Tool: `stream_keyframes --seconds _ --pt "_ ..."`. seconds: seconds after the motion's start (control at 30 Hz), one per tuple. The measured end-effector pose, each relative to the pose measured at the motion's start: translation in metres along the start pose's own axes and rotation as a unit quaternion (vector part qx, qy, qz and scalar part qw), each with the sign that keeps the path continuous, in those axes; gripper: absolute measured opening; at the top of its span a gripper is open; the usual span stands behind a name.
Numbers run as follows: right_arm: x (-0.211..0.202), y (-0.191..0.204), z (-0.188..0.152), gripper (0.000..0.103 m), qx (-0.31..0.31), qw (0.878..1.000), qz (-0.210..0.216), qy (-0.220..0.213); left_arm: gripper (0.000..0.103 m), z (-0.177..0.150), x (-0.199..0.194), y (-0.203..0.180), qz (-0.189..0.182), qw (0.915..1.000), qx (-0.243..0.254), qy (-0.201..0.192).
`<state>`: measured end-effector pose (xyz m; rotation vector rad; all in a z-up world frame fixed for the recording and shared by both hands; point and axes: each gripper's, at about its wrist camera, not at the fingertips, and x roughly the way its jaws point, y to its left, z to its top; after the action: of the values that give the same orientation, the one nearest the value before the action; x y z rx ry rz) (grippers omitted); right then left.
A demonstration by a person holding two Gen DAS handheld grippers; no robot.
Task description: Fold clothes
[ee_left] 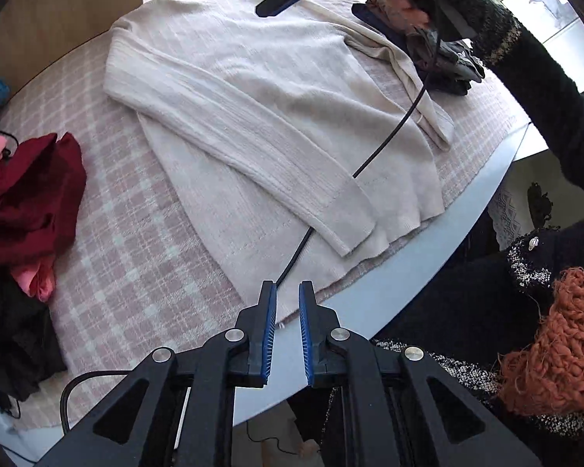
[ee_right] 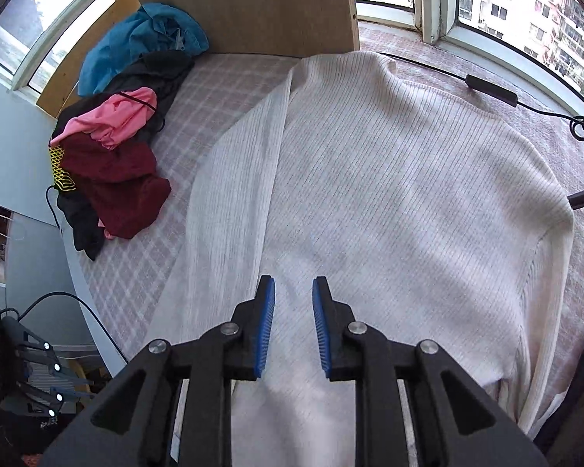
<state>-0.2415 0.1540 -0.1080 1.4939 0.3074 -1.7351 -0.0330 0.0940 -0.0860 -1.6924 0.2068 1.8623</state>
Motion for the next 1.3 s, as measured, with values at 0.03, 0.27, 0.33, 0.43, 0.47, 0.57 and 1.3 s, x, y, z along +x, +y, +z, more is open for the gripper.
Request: stream_keyframes --seconds 0.03,0.27,0.33,0.43,0.47,0.57,1.3 --pt "-0.007 0.012 -0.010 0.023 -0.024 1.000 0.000 0.004 0.014 -0.012 -0.005 0.008 -0.002 0.9999 -0.017 -0.003" --pt "-0.072 0.033 -0.070 0.031 -0.022 0.990 0.140 -0.026 0.015 -0.057 -0.019 0.036 -0.011 0.9968 -0.079 -0.007" --pt "-0.090 0.035 -0.080 0.032 -0.013 0.988 0.140 -0.055 0.015 -0.051 -0.011 0.033 -0.026 0.9962 -0.082 -0.013" --pt "-0.085 0.039 -0.081 0.035 -0.007 0.994 0.083 -0.065 0.016 -0.025 0.018 0.014 -0.061 0.9954 -0.070 -0.025" --pt "-0.078 0.037 -0.079 0.035 -0.004 0.996 0.070 -0.061 0.021 -0.015 0.029 0.006 -0.075 0.9947 -0.065 -0.029" --pt "-0.050 0.029 -0.066 0.035 0.003 0.998 0.041 -0.050 0.024 0.011 0.072 -0.014 -0.094 0.9933 -0.065 -0.020" --pt "0.087 0.001 0.122 0.035 0.026 0.998 -0.013 -0.058 0.006 0.019 0.061 -0.023 -0.038 0.9926 -0.082 -0.082"
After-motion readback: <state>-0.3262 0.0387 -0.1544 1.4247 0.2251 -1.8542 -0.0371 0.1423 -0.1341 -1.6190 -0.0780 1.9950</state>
